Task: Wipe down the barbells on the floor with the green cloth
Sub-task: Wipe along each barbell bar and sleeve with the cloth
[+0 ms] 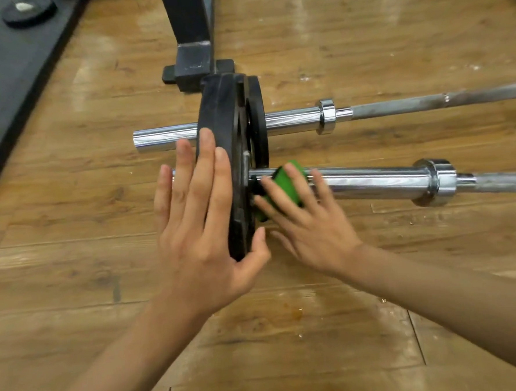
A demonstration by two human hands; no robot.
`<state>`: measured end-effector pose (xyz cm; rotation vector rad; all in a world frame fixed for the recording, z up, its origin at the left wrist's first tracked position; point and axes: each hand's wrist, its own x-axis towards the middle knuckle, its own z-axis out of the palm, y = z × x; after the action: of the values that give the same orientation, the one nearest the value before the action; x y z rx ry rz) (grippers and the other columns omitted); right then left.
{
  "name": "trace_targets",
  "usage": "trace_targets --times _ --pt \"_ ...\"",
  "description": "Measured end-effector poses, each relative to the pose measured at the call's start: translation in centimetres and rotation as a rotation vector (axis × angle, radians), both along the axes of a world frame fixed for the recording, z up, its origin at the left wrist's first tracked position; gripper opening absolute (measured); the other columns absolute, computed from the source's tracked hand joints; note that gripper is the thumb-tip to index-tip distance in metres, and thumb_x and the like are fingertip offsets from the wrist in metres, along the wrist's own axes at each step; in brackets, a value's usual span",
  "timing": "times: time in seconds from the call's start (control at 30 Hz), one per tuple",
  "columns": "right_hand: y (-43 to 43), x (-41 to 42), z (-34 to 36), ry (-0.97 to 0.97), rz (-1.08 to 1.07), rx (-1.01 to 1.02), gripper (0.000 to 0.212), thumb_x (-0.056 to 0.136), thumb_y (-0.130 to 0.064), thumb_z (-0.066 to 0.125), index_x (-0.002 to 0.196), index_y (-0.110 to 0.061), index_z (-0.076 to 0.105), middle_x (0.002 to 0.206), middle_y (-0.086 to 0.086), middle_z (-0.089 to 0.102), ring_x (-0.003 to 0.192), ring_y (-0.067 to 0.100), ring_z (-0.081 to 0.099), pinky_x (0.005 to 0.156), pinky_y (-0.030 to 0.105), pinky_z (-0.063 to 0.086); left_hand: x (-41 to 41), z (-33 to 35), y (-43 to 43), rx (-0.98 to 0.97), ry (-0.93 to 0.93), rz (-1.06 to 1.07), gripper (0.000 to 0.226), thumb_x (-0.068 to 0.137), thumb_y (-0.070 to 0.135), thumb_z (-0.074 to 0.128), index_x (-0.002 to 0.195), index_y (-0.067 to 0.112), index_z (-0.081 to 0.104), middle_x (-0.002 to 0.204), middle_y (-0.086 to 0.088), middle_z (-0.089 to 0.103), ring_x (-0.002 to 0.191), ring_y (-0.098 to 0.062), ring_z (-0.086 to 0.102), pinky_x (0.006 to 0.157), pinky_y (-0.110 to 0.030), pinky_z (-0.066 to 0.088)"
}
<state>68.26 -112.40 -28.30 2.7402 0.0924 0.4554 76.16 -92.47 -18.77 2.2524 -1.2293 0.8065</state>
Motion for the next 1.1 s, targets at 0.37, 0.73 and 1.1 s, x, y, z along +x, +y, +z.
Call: trace_targets --times 0.37,0.73,1.1 --pt "-9.1 -7.6 -1.0 -0.043 -0.043 -0.167 0.067 0.109 -0.055 0.03 0.166 -0.024 0.018 0.174 0.004 0.007 0.16 0.036 0.001 0.128 0.054 -0.002 5.1 6.9 -2.9 0.362 0.069 -0.153 0.085 0.097 0.057 0.045 0.155 -0.005 0.04 0.163 -0.022 0.037 0.159 -0.036 0.017 0.131 -0.041 0.004" --pt "0.8 0.6 2.3 -0.065 -0.201 0.282 0.073 0.107 -0.06 0.019 0.165 -0.016 0.019 0.164 0.02 0.033 0.153 0.045 0.026 0.125 0.064 0.012 4.6 6.8 -3.8 0.39 0.059 -0.177 0.072 0.094 0.061 0.05 0.139 0.006 0.066 0.154 -0.017 0.052 0.154 -0.034 0.032 0.126 -0.045 0.019" --pt "1.0 -3.3 5.1 -0.201 -0.556 0.622 0.069 0.108 -0.053 0.018 0.148 -0.009 0.053 0.127 0.018 0.064 0.132 0.039 0.048 0.125 0.054 0.02 -0.7 6.1 0.4 0.437 0.098 -0.269 0.08 0.097 0.071 0.035 0.14 0.012 0.067 0.166 -0.019 0.035 0.159 -0.037 0.02 0.127 -0.054 0.016"
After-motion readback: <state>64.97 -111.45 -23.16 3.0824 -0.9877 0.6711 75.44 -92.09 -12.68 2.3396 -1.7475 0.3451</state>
